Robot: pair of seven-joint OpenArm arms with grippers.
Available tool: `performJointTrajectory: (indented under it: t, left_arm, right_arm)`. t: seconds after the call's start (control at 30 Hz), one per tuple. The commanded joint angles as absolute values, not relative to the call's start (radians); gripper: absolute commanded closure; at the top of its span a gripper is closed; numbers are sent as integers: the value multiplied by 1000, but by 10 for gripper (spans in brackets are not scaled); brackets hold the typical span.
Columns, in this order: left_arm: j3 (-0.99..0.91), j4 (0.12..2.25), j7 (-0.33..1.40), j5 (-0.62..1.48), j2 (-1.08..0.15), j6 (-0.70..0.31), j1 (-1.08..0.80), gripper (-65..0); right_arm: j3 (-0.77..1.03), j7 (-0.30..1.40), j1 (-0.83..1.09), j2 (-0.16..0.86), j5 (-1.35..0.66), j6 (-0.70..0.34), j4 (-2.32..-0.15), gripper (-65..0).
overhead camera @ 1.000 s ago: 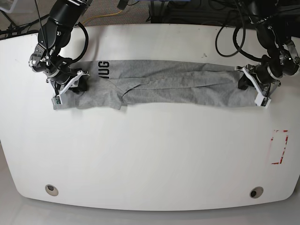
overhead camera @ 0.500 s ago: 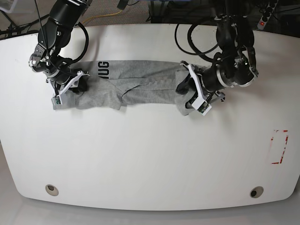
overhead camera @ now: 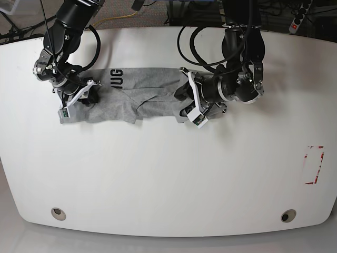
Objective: Fold the T-shirt properly
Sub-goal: 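Grasp the strip end with the left gripper and fold it toward the right gripper, then release the strip and reposition both grippers at the strip ends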
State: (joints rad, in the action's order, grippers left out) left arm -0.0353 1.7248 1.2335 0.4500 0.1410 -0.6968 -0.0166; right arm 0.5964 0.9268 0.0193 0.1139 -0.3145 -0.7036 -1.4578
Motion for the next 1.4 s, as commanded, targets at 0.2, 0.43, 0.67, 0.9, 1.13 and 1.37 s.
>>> performJointTrajectory:
  t: [0.2, 0.43, 0.67, 0.9, 1.13, 1.37]
  left_arm:
    - [7, 1739, 1210, 430, 157, -698, 28, -286]
    - [188, 1744, 1210, 481, 157, -618, 58, -401]
    - [294, 1860, 1237, 432, 157, -618, 101, -399]
    - [197, 1894, 1236, 369, 50, -618, 107, -397]
    - [38, 1893, 1178, 372, -65, -618, 1, -382]
    - [18, 1863, 1059, 367, -113, -619, -114, -301]
  right_arm:
    - [596, 957, 18, 120, -288, -698, -1461, -144]
    - [596, 957, 18, 119, -288, -698, -1461, -144]
    - [596, 957, 15, 97, -288, -698, -1463, -144]
    - [596, 970, 13, 93, -289, -698, -1541, -154]
    - [630, 1125, -41, 93, -289, -698, -1659, -468]
    - [842, 1299, -163, 101, -291, -698, -1687, -650]
